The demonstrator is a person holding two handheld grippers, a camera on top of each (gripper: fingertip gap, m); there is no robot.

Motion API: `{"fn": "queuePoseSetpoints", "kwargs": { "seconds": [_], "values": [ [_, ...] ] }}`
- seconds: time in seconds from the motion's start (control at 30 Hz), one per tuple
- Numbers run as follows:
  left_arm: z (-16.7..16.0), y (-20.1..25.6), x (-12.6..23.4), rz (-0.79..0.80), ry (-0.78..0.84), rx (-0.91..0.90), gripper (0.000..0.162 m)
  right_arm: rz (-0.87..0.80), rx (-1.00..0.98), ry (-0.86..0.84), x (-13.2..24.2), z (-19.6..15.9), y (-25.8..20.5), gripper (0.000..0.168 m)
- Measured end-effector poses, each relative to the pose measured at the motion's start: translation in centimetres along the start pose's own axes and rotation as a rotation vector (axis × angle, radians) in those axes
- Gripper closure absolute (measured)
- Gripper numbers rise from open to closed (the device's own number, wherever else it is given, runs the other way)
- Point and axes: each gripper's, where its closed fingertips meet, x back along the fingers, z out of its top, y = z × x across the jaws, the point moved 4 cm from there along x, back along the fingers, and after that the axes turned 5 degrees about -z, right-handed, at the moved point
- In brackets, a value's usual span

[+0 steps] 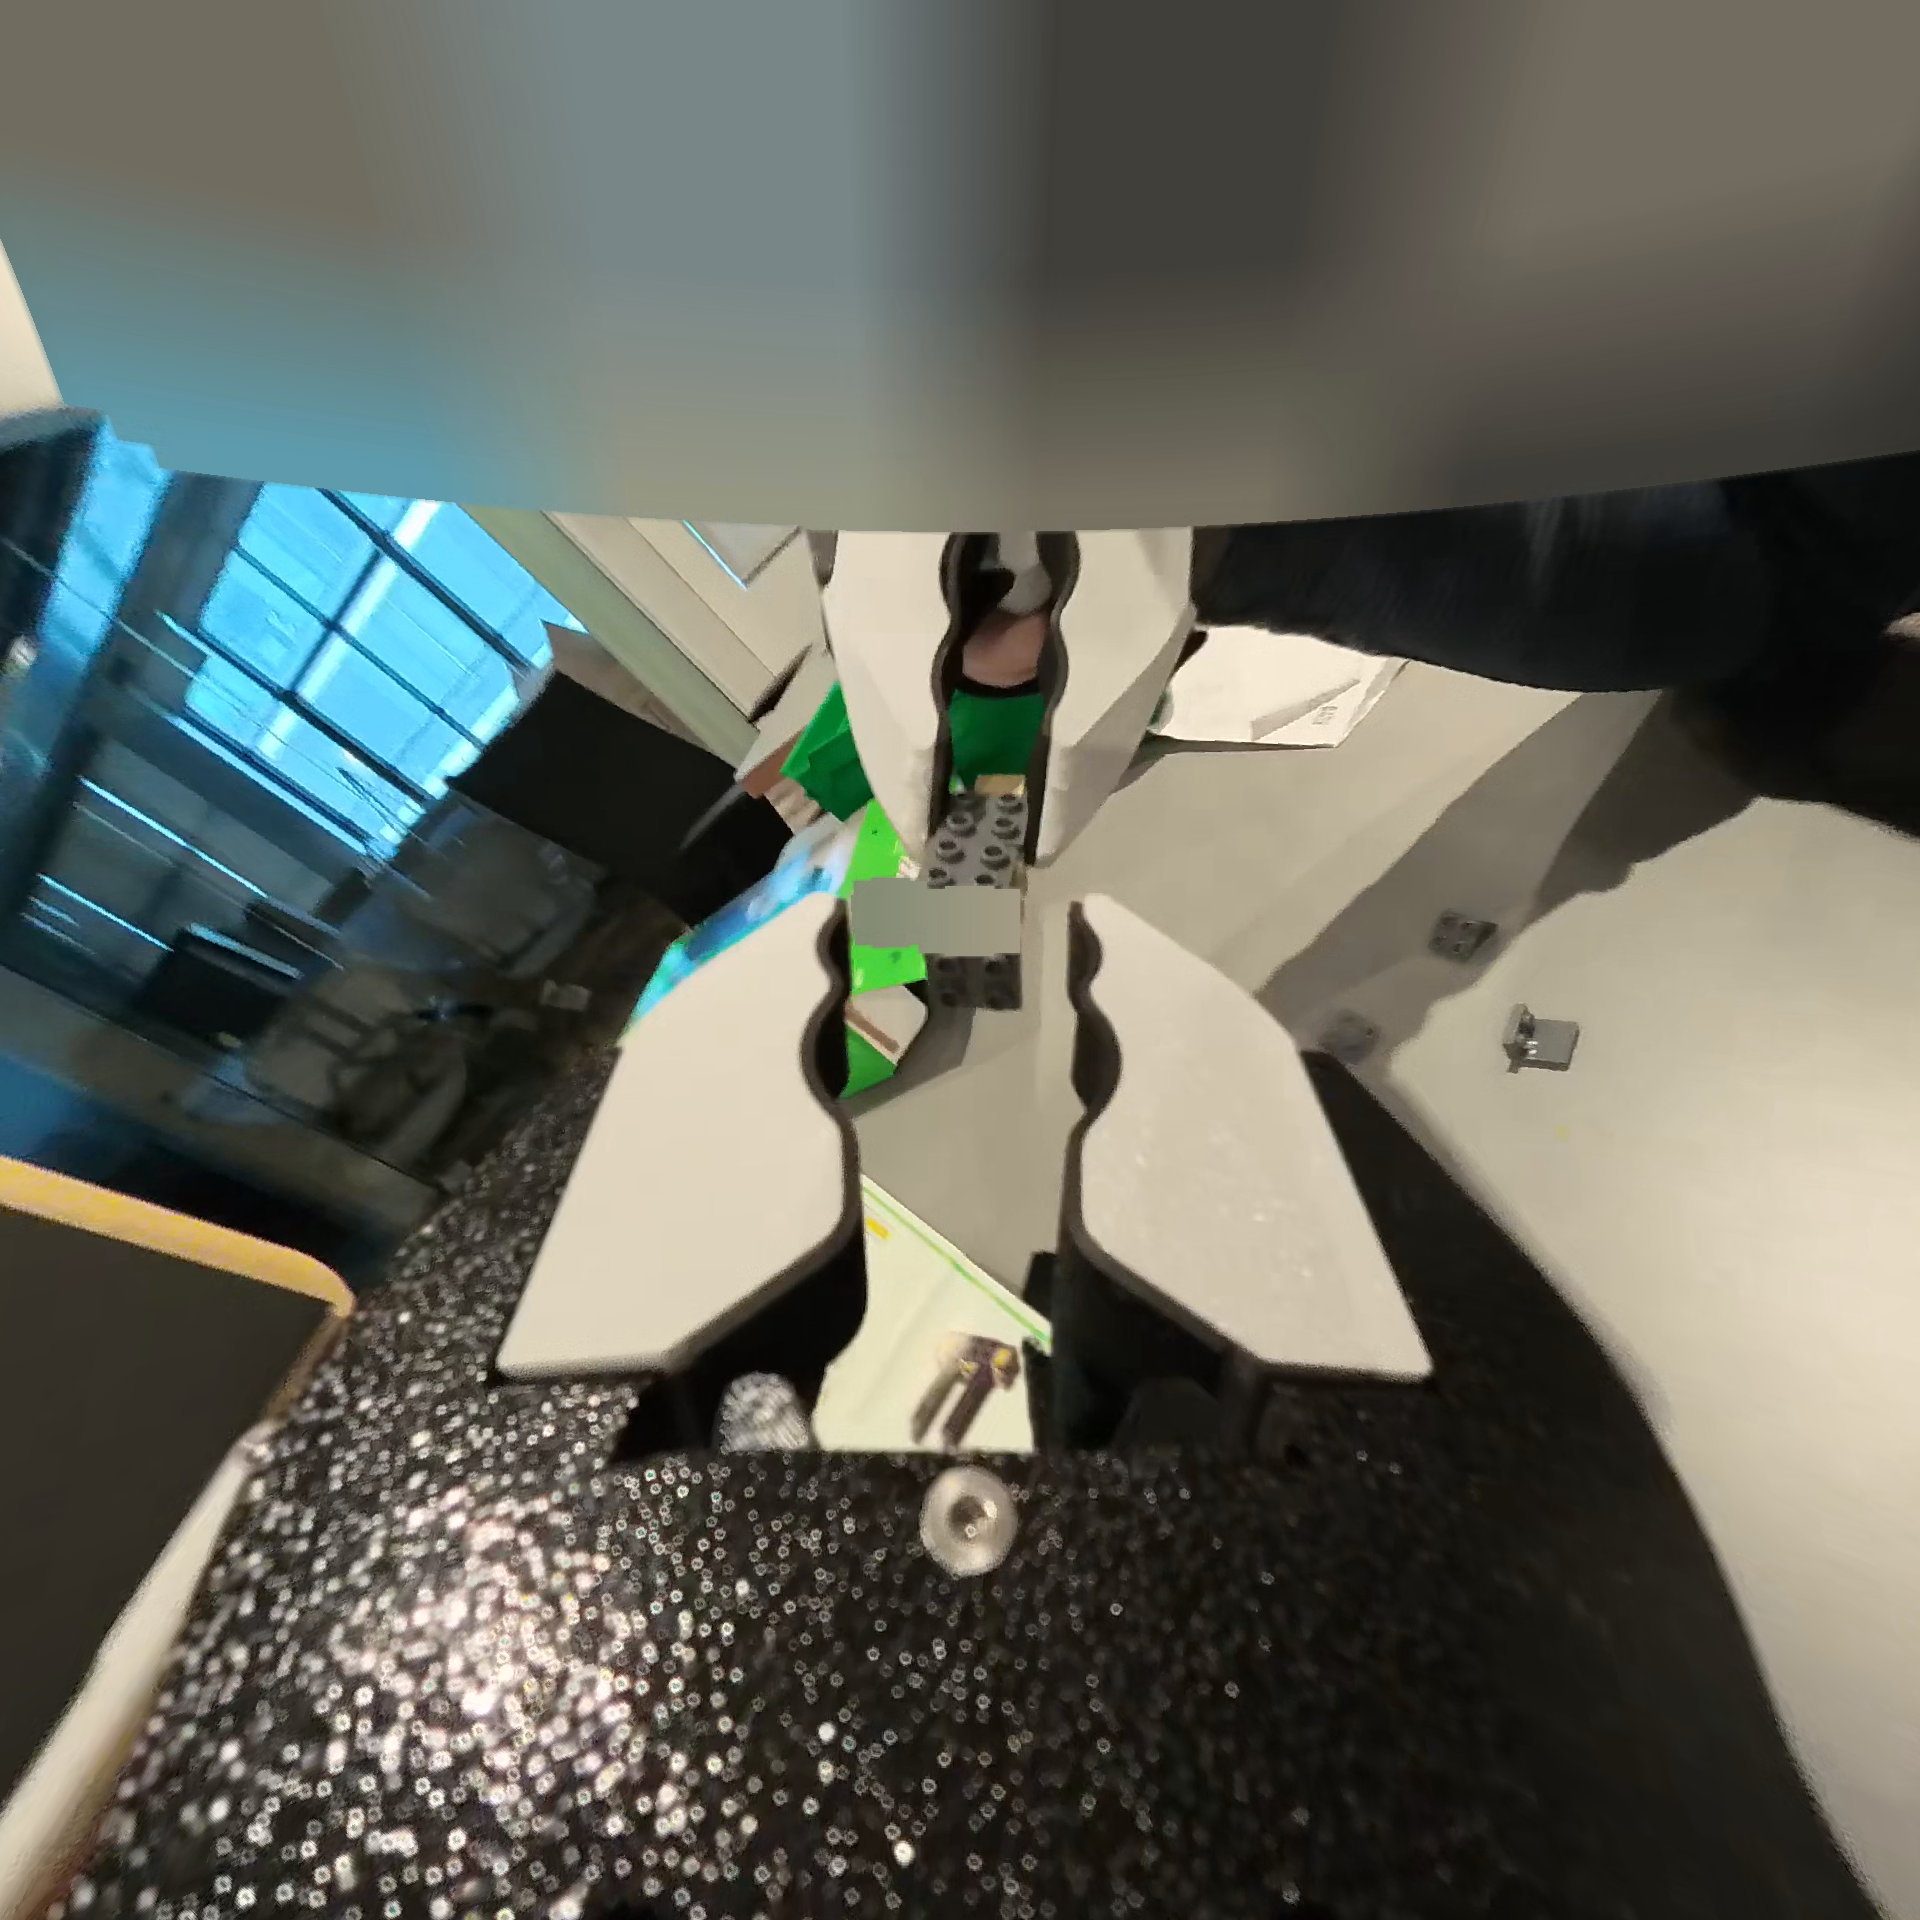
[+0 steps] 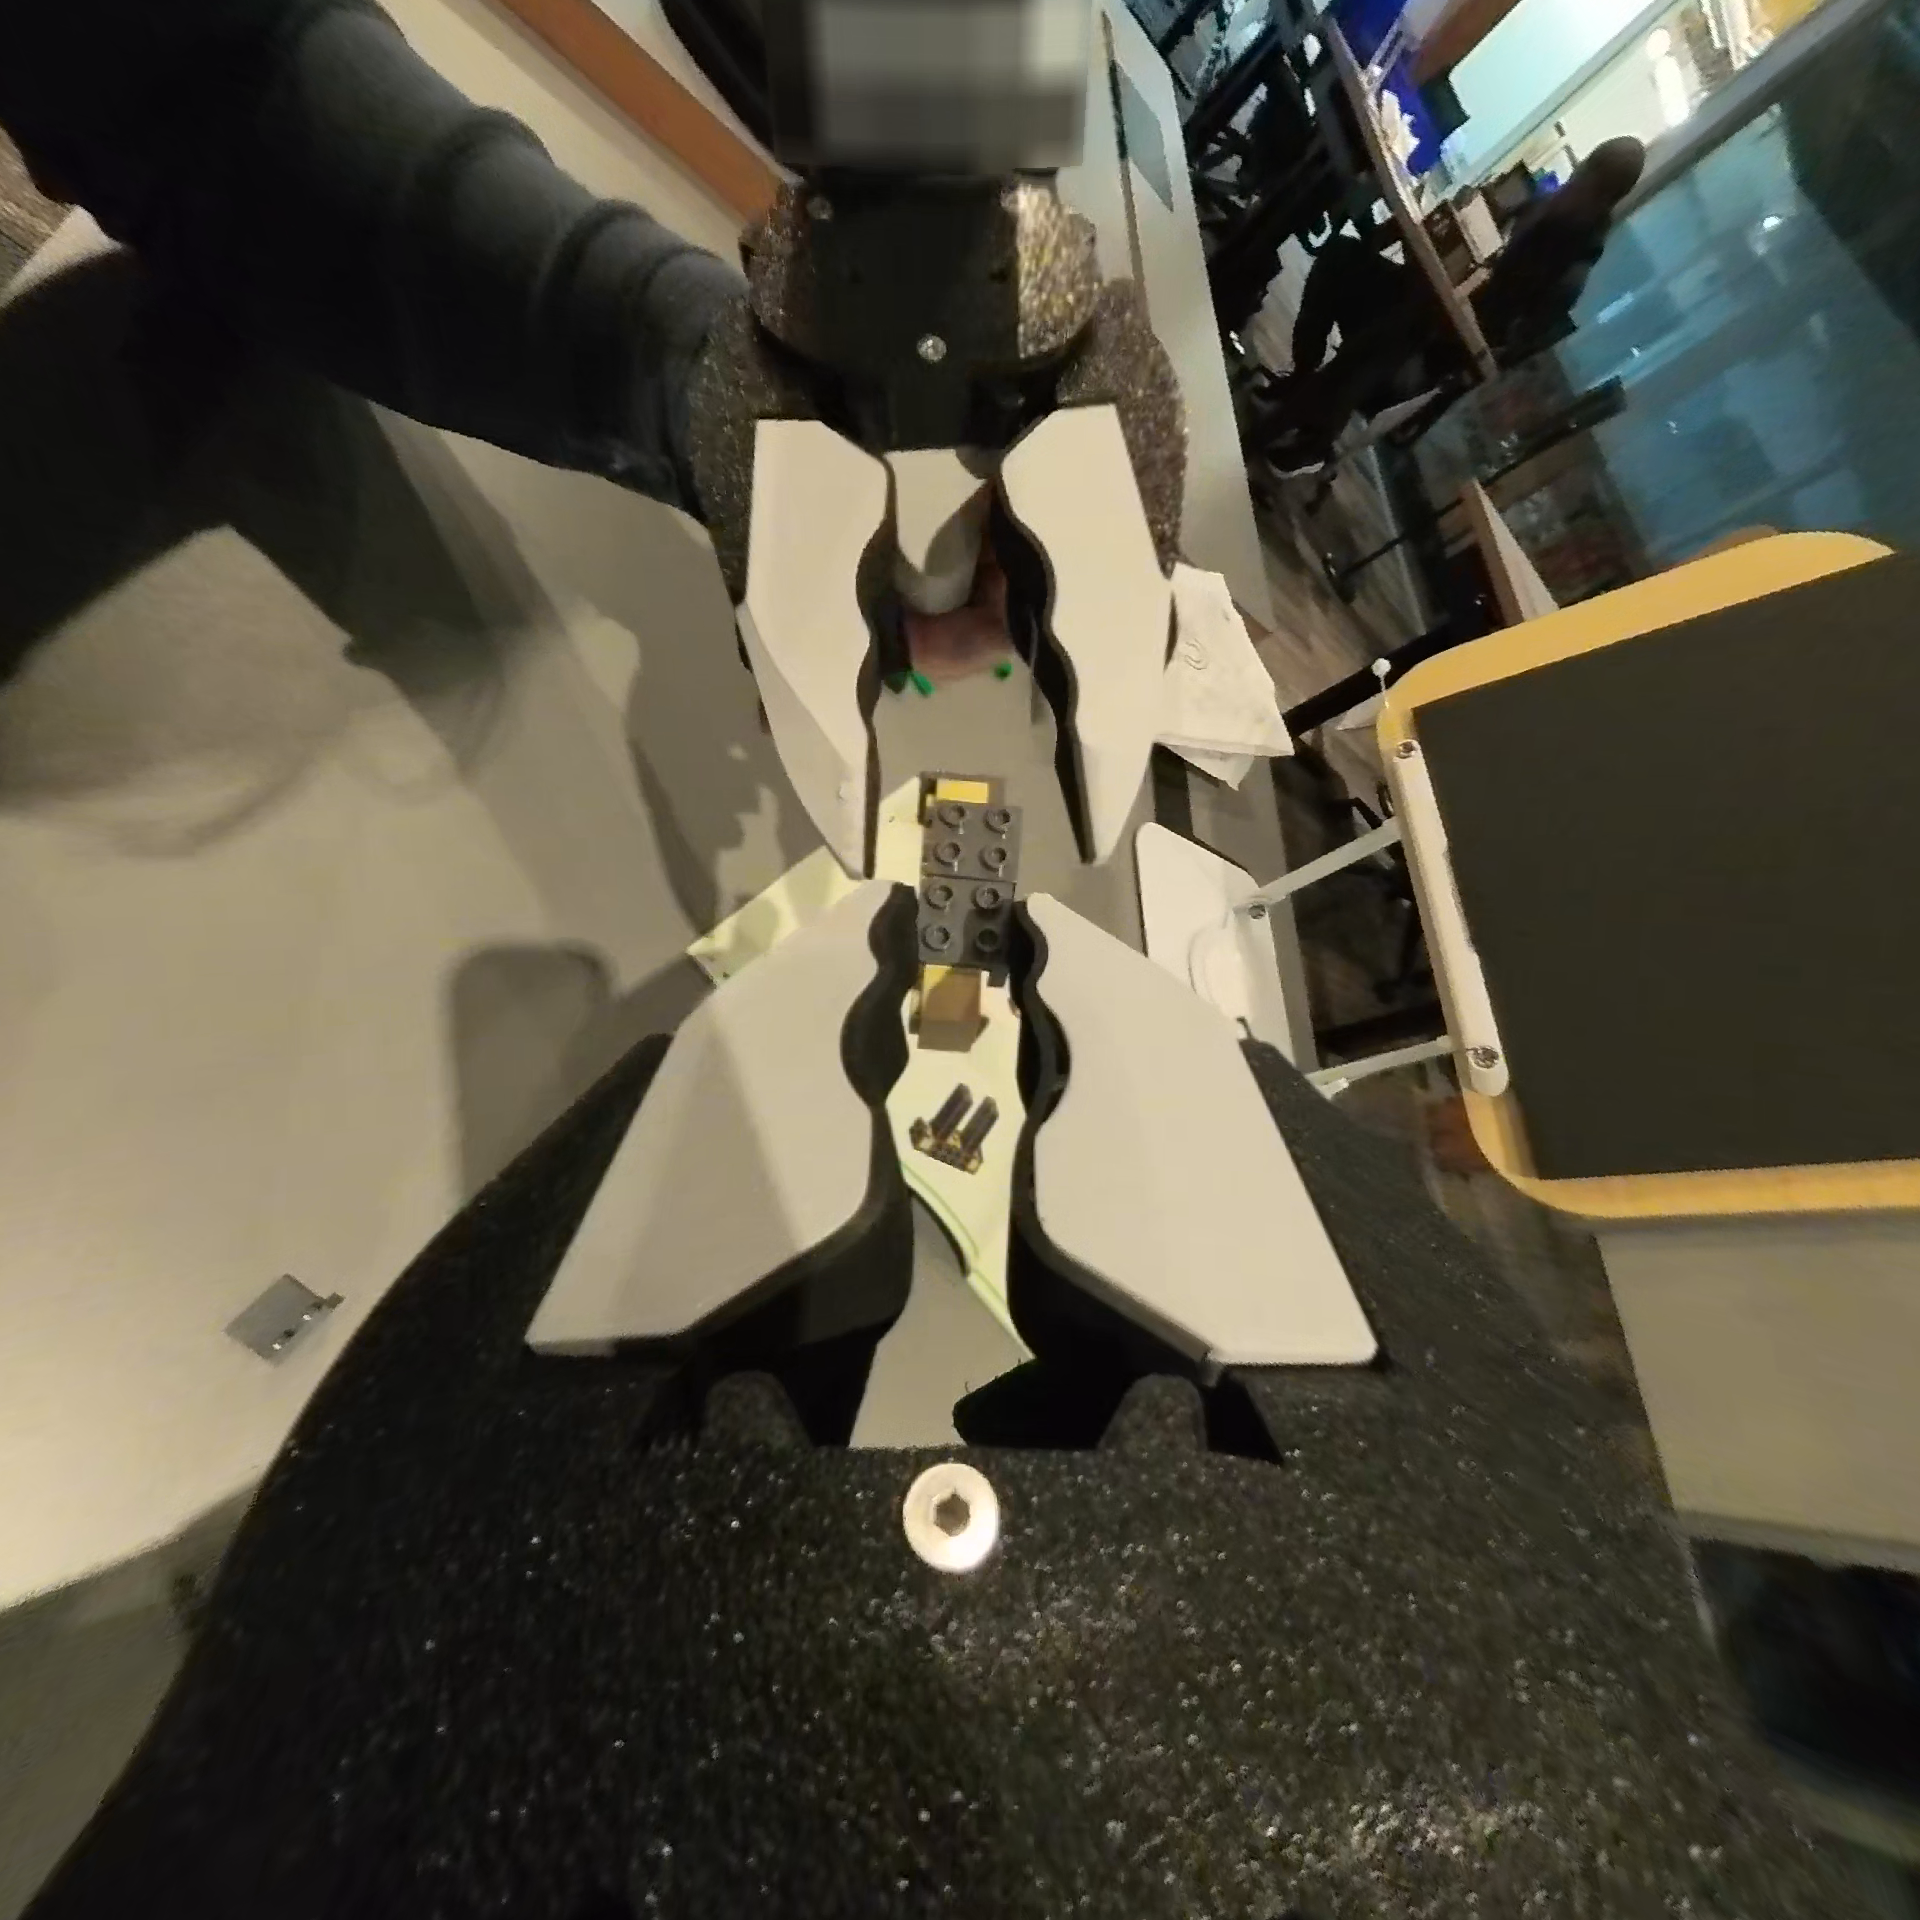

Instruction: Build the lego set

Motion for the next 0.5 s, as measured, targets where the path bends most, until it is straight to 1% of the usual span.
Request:
{"fn": "queuePoseSetpoints", "kwargs": {
  "seconds": [0.17,0.3,0.5],
  "values": [
    [0.10,0.32,-0.24,0.004,-0.019,-0.046,0.128,0.025,-0.006,0.001,-0.12,0.02,-0.26,0.151],
    [0.41,0.46,-0.24,0.005,0.001,-0.060,0.138,0.028,-0.007,0.002,-0.14,0.08,-0.29,0.151],
    [0.39,0.42,-0.34,0.017,-0.008,-0.070,0.140,0.028,-0.011,0.010,-0.13,0.24,-0.28,0.151]
  ]
}}
